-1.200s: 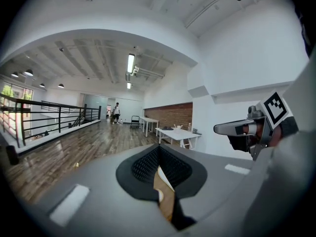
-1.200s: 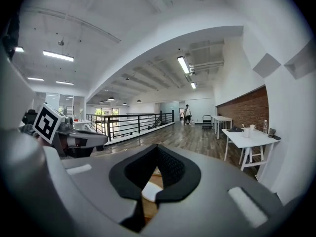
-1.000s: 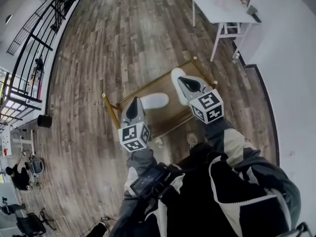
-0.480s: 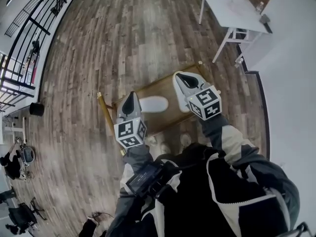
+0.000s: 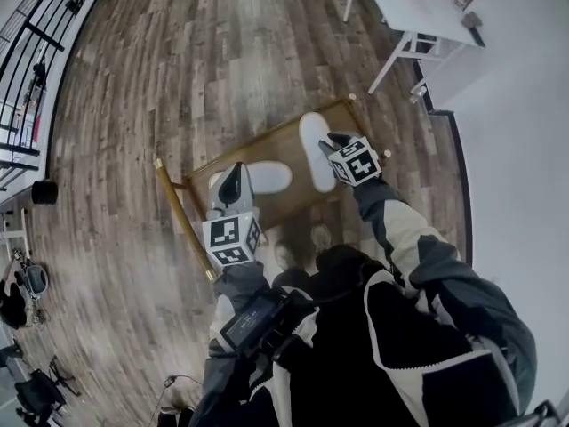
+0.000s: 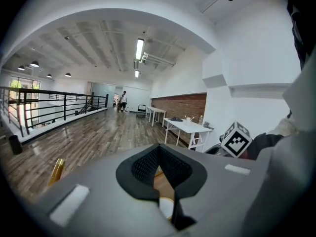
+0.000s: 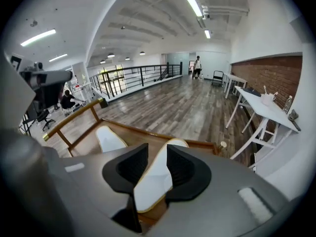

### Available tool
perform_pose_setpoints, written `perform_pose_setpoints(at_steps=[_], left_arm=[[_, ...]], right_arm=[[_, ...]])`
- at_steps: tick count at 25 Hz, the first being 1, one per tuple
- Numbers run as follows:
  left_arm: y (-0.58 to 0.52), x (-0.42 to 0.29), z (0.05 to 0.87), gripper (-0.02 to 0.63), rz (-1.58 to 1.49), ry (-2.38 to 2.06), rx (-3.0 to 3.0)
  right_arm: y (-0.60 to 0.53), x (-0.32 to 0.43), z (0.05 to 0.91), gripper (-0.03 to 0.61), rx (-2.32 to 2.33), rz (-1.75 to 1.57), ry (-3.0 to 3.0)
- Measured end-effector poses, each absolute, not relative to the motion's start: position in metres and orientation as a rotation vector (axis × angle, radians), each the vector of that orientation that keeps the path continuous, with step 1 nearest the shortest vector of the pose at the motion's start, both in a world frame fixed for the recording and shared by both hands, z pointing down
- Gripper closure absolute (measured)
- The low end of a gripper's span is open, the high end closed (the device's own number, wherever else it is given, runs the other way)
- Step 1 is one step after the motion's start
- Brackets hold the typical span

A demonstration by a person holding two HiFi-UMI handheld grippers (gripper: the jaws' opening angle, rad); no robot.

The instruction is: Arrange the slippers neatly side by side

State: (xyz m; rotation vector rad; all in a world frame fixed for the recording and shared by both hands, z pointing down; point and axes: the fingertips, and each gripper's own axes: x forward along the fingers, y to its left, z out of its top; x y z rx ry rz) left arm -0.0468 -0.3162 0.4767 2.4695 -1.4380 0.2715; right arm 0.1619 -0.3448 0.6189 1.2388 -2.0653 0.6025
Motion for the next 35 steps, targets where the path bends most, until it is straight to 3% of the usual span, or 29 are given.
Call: perform_pose_setpoints(at_steps=[3, 6, 15, 18, 21, 23, 35], left_arm=[[-0.318, -0.045, 0.49, 0.607, 0.299, -1.414, 2.466], [-0.316, -0.042, 0.499, 0.607, 0.315, -1.399, 2.458], [-0.319, -0.057, 0.514, 0.606, 0.371, -1.422, 2.418], [-0.318, -0.061, 0.521, 0.606, 0.396, -1.427, 2.4], [-0.317, -0.064, 0.525, 0.606, 0.401, -1.438, 2.389], [-0.317, -0.067, 0.528, 0.606, 0.392, -1.445, 2.387], [-0.317, -0.065, 0.522, 0.606, 0.336, -1.427, 2.413]], right_arm=[[-0.352, 0.174, 0.66, 0.395, 1.21, 0.687, -1.952], [-0.357, 0.186, 0.695, 0.372, 1.181, 0.768, -1.869], [-0.377, 0.19, 0.745, 0.365, 1.108, 0.878, -1.772], [-0.378, 0.19, 0.755, 0.394, 1.085, 0.889, -1.757], [-0.377, 0.188, 0.761, 0.512, 1.059, 0.889, -1.752], [-0.378, 0.186, 0.763, 0.546, 1.056, 0.889, -1.755], [-0.372, 0.167, 0.716, 0.554, 1.059, 0.876, -1.858]])
